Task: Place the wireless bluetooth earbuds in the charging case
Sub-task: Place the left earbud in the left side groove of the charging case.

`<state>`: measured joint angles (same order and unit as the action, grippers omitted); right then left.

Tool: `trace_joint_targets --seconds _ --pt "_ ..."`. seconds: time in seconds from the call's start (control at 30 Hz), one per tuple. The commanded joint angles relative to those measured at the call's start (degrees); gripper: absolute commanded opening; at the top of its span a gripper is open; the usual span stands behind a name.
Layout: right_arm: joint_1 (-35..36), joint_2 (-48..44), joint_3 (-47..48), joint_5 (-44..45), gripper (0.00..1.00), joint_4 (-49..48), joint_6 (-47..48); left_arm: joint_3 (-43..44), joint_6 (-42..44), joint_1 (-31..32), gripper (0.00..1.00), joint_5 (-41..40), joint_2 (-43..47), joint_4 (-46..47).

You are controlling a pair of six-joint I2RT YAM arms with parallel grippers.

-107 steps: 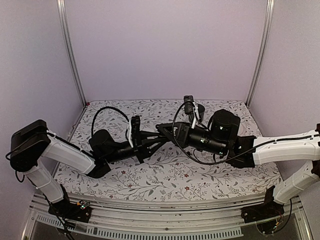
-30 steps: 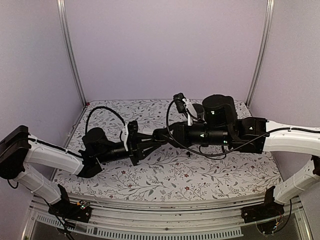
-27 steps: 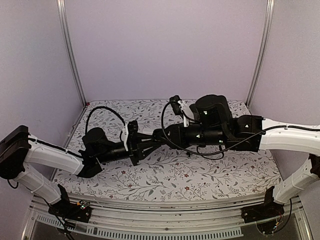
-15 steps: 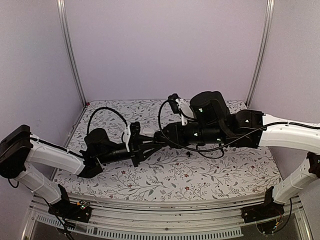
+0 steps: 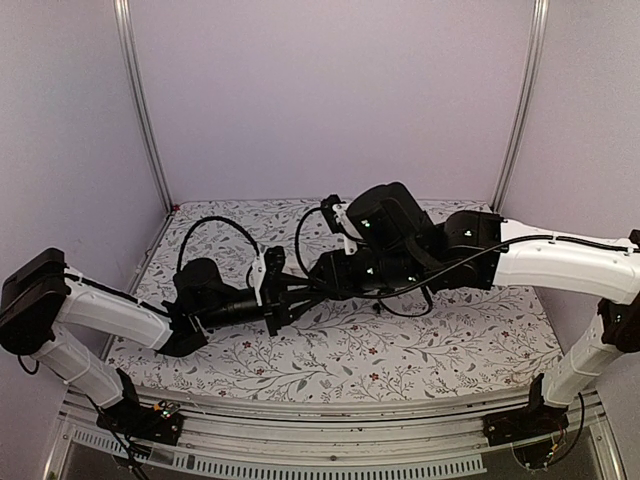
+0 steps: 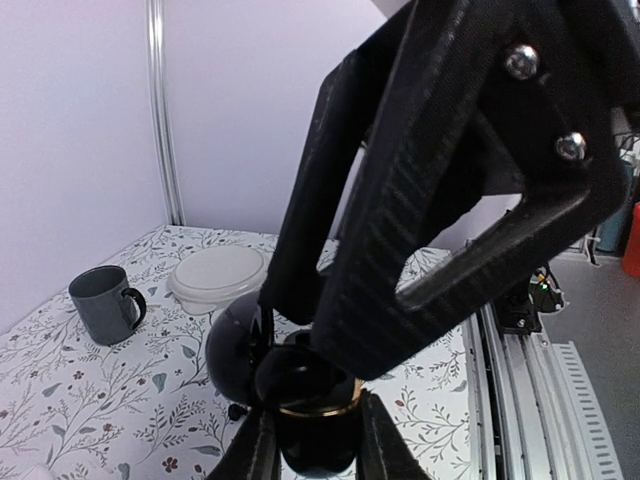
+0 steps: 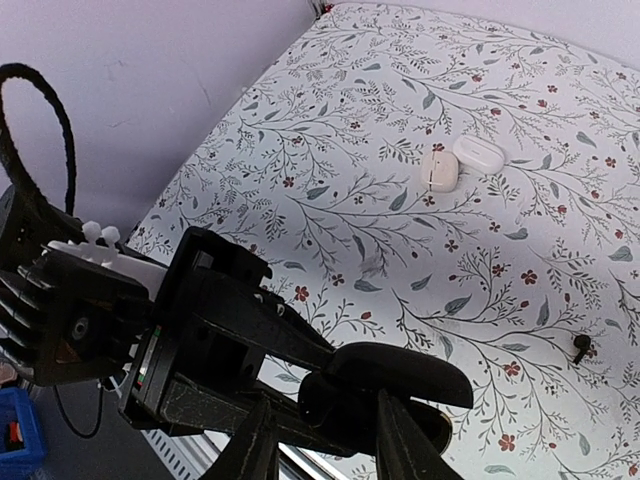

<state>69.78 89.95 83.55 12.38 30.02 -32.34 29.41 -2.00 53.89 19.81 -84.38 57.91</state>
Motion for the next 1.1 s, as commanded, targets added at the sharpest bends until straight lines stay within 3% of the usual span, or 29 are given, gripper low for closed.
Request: trace_joint_targets --seconds 0.0,1.07 --pt "0.4 1.4 3.2 2.4 0.35 3.2 -0.7 0.8 -0.5 0.1 0.0 -0.4 -0.4 -0.2" --pt "1.0 7.1 9.3 5.9 0.32 8.5 -1.5 1.4 -0.4 0.1 0.0 -0.4 -0.1 -2.2"
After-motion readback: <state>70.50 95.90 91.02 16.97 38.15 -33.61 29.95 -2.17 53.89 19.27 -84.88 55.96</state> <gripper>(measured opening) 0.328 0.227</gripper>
